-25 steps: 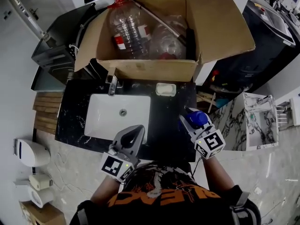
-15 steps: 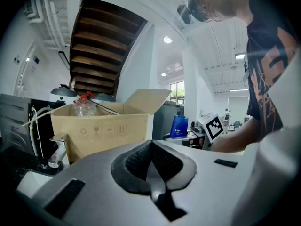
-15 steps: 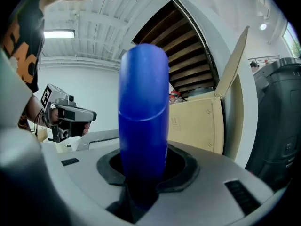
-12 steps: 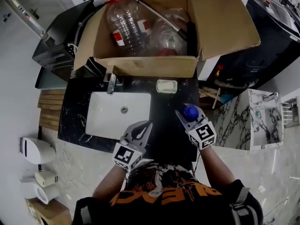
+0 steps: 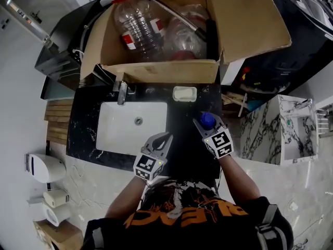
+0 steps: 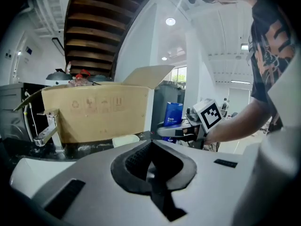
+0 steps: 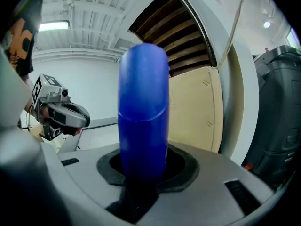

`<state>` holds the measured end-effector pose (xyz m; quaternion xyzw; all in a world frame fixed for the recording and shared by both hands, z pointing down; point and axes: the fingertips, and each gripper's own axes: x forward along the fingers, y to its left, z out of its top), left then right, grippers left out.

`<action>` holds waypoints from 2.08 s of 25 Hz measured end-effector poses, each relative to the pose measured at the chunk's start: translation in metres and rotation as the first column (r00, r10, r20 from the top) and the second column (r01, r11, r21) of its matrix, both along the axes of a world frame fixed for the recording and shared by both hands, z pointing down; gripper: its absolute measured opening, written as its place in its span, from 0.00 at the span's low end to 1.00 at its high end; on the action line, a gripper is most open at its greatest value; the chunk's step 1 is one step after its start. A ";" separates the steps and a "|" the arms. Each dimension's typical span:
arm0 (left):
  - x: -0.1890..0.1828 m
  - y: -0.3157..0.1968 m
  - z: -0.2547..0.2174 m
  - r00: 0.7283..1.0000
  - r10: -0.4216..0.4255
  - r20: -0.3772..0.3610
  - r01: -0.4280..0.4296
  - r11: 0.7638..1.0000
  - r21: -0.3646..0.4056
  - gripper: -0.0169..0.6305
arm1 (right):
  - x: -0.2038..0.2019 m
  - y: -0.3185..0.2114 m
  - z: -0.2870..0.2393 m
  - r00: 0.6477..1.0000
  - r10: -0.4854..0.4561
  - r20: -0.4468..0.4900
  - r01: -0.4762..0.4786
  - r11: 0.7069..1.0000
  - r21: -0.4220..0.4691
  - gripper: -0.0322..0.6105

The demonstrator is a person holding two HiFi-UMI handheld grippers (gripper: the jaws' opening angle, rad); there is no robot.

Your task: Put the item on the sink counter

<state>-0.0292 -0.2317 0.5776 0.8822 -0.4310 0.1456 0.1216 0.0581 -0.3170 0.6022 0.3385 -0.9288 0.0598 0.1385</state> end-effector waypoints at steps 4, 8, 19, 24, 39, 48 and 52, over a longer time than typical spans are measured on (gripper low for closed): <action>-0.006 0.000 0.010 1.000 -0.025 0.002 0.025 0.999 -0.042 0.05 | 0.002 -0.008 0.016 0.999 0.032 -0.010 -0.032 0.999 -0.027 0.26; -0.003 -0.003 0.010 1.000 -0.013 0.002 0.013 1.000 -0.021 0.05 | 0.002 -0.014 0.028 0.999 0.039 -0.025 -0.040 0.999 -0.034 0.26; -0.005 0.002 0.013 1.000 -0.011 0.009 0.011 0.999 -0.043 0.05 | -0.002 -0.004 0.045 0.999 0.029 -0.029 -0.028 0.999 0.034 0.26; -0.003 0.003 0.012 1.000 -0.007 0.010 0.007 0.999 -0.042 0.05 | -0.002 -0.003 0.044 0.999 0.031 -0.019 -0.031 0.999 0.039 0.26; 0.012 0.011 0.012 1.000 0.024 0.009 -0.024 0.999 -0.044 0.05 | -0.003 0.002 0.018 0.999 -0.004 0.036 0.000 0.994 0.112 0.77; 0.019 0.012 -0.007 0.999 0.029 -0.019 -0.029 1.000 -0.005 0.05 | 0.001 0.018 -0.021 0.999 -0.007 0.046 -0.001 0.985 0.173 0.76; 0.021 0.013 -0.020 0.998 0.030 -0.053 -0.029 0.999 0.016 0.05 | 0.007 0.024 -0.042 1.000 0.005 0.026 -0.010 0.975 0.221 0.75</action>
